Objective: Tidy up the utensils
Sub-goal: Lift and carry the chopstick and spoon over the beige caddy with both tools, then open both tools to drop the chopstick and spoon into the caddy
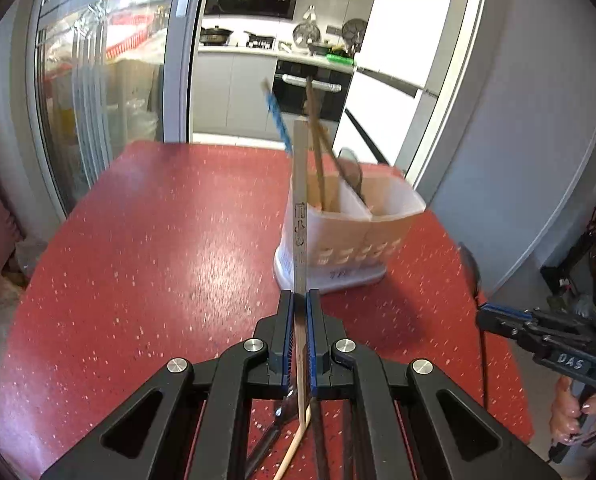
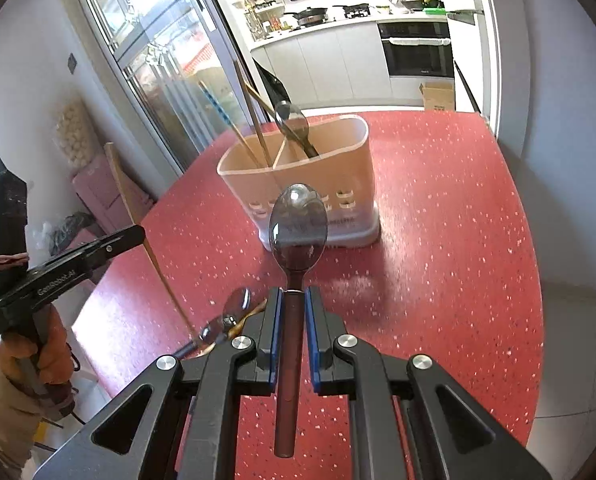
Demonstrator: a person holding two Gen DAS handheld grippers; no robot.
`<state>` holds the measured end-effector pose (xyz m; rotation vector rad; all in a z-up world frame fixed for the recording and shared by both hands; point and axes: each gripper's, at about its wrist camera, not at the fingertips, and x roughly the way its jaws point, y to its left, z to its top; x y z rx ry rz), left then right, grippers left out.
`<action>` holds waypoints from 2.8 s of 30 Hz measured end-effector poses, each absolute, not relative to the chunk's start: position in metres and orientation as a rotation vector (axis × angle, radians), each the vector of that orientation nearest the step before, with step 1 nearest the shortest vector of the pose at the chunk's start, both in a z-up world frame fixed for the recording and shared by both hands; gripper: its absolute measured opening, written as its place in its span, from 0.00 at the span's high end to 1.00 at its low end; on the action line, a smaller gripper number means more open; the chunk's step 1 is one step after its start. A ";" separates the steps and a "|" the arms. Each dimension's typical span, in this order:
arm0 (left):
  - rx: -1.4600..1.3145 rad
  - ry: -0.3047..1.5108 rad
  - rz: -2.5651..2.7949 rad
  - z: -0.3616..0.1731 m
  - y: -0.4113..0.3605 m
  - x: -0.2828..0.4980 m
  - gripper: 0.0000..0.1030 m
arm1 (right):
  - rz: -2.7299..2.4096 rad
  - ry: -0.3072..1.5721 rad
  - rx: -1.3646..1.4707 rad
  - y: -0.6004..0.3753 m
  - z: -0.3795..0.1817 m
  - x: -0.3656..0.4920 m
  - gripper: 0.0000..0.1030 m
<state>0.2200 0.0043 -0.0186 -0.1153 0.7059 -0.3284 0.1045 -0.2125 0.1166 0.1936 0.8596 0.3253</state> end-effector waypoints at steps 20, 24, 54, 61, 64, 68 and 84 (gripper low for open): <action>-0.180 0.484 -0.355 0.120 0.012 0.227 0.66 | 0.329 0.731 0.161 -0.215 0.183 0.168 0.88; -0.168 0.481 -0.352 0.127 0.002 0.242 0.66 | 0.322 0.691 0.138 -0.212 0.194 0.192 0.88; -0.107 0.694 -0.221 0.059 -0.027 0.295 0.66 | 0.247 0.454 -0.033 -0.178 0.117 0.277 0.88; -0.045 0.680 -0.188 0.059 -0.029 0.281 0.66 | 0.256 0.467 -0.080 -0.170 0.102 0.264 0.88; -0.029 0.687 -0.179 0.059 -0.027 0.276 0.66 | 0.254 0.481 -0.084 -0.170 0.098 0.263 0.87; -0.048 0.707 -0.176 0.057 -0.024 0.270 0.66 | 0.259 0.485 -0.097 -0.168 0.099 0.259 0.87; -0.010 0.802 -0.164 0.051 -0.013 0.230 0.66 | 0.274 0.589 0.034 -0.187 0.118 0.217 0.49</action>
